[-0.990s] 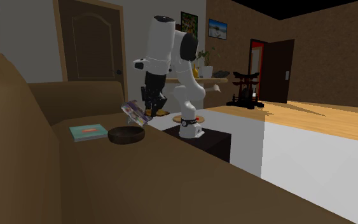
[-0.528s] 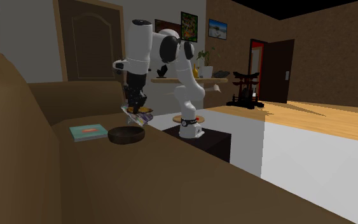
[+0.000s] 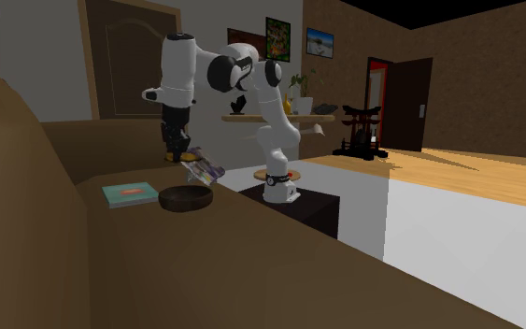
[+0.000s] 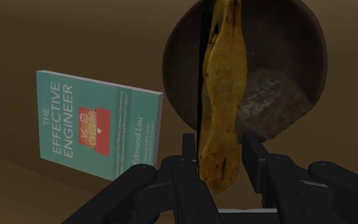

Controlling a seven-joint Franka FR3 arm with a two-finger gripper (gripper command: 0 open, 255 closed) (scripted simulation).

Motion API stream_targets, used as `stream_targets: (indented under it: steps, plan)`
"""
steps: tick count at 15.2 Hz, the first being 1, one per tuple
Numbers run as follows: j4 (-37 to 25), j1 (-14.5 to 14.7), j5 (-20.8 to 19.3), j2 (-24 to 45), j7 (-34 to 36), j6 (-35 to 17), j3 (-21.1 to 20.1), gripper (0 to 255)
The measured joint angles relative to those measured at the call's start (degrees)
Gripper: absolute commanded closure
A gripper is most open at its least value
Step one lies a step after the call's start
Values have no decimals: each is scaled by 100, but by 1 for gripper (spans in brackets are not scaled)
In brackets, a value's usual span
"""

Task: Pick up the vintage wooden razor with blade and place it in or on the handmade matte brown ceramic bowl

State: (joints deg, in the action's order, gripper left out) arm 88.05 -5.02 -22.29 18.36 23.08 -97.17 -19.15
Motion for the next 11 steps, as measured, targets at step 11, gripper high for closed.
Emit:
stream_targets:
  steps: [11]
  plan:
    - [627, -61, -99, 130, 188, -726, 47, 255]
